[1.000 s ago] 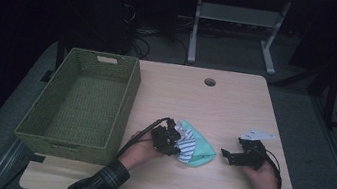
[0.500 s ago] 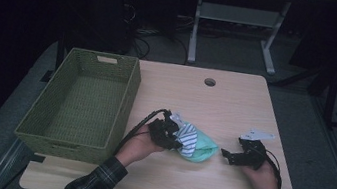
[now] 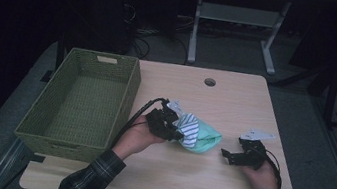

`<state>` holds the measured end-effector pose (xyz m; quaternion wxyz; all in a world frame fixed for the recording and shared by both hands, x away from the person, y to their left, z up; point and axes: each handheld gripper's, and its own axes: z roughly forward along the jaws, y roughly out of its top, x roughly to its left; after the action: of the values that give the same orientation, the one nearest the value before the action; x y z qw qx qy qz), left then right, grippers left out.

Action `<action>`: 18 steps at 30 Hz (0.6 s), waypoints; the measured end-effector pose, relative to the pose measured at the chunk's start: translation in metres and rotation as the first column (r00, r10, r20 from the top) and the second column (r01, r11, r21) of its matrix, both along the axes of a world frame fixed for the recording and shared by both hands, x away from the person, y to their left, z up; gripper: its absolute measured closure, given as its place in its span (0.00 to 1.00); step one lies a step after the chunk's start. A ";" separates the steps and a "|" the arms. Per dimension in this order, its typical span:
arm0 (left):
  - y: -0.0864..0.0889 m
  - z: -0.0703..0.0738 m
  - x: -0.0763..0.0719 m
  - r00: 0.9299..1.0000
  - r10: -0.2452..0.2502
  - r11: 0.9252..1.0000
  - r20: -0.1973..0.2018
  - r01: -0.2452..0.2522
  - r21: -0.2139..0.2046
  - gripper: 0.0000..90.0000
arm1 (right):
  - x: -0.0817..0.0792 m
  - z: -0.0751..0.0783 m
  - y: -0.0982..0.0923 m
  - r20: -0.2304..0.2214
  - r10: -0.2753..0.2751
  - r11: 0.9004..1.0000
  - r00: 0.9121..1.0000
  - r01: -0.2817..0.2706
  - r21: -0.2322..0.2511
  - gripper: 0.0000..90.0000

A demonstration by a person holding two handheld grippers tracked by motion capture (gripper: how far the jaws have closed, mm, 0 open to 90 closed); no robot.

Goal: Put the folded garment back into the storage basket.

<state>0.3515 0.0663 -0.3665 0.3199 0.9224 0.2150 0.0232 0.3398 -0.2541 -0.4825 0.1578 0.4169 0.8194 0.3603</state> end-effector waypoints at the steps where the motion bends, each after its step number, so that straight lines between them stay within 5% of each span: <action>1: 0.001 0.002 0.000 1.000 0.001 1.000 0.001 -0.001 0.001 0.84 | 0.000 0.000 0.000 0.001 -0.001 1.000 1.000 0.001 0.002 0.14; 18: 0.035 0.047 0.007 0.998 0.050 0.999 0.046 -0.049 -0.019 0.84 | 0.000 0.000 0.000 0.000 0.000 1.000 1.000 0.000 0.001 0.14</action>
<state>0.3588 0.1013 -0.3195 0.3324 0.9131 0.2307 0.0506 0.3398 -0.2541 -0.4825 0.1575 0.4172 0.8193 0.3605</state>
